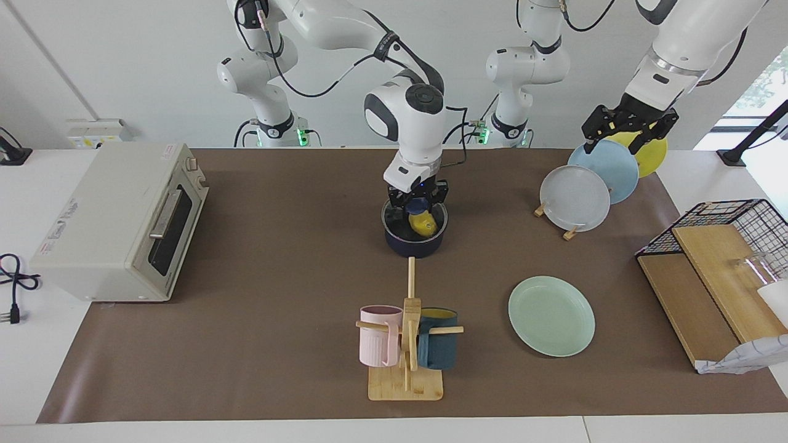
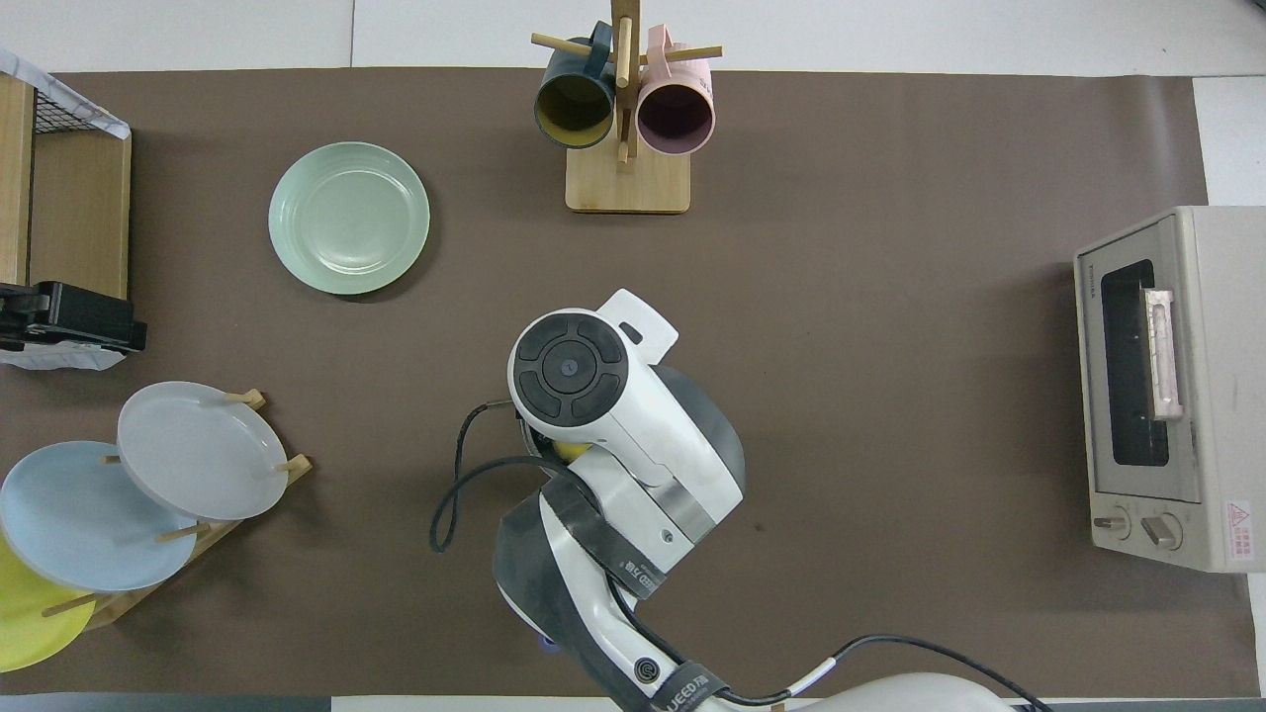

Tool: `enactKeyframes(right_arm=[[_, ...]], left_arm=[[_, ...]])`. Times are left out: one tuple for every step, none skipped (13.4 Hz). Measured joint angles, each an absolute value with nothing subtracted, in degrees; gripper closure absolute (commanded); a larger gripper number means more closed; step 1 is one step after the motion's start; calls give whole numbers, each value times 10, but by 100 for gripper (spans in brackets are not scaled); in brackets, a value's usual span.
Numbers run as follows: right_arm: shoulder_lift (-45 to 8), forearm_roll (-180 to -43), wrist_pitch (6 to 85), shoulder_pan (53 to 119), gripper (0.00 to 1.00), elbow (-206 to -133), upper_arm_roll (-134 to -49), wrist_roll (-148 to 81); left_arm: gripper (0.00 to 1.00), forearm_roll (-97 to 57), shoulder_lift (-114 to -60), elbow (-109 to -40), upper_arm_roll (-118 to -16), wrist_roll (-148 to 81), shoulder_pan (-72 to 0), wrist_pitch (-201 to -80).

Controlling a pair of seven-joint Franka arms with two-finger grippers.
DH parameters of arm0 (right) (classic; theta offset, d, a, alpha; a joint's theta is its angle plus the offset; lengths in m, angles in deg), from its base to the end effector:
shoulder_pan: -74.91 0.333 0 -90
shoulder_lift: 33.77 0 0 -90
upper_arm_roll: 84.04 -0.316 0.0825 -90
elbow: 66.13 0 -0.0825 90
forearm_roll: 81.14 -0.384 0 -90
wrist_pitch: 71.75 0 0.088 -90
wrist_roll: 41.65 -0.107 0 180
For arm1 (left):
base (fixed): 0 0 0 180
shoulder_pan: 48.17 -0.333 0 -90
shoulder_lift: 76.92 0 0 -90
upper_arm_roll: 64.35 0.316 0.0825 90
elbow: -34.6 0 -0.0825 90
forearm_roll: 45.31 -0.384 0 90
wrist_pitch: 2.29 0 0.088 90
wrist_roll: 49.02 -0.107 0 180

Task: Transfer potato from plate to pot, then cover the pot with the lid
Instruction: 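Carry the glass lid with the right gripper toward the saucepan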

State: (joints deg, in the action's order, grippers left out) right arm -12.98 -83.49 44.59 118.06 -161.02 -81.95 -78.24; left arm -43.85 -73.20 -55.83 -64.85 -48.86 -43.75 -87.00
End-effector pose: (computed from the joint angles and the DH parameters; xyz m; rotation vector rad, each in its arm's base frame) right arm 0.4948 0.4373 0.4013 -3.1140 -0.0973 0.0090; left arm 0.5225 -0.0481 0.6481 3.1150 -0.1324 -0.0561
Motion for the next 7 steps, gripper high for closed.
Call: enactKeyframes(right_arm=[[-130, -837, 446, 1180, 65, -1610, -819, -782], [-130, -839, 446, 1180, 60, -1610, -819, -782], [-130, -840, 446, 1180, 42, -1610, -818, -782], [-130, -840, 446, 1180, 26, -1611, -818, -782], [-130, -840, 446, 1180, 0, -1611, -818, -782], [-130, -841, 446, 1180, 0, -1611, -818, -782], [-130, -842, 446, 1180, 0, -1611, -819, -782]], left_arm=[[0, -438, -732, -558, -649, -489, -438, -870], [0, -438, -732, -558, -649, -489, -437, -870], [0, -438, -732, -559, -649, -489, -437, -870], [0, -438, -732, -560, -650, -489, -437, -870], [0, -438, -732, -562, -650, -489, -437, -870], [0, -438, -732, -564, -650, -489, -437, -870], [0, -438, -732, -565, -650, -489, -437, -870]])
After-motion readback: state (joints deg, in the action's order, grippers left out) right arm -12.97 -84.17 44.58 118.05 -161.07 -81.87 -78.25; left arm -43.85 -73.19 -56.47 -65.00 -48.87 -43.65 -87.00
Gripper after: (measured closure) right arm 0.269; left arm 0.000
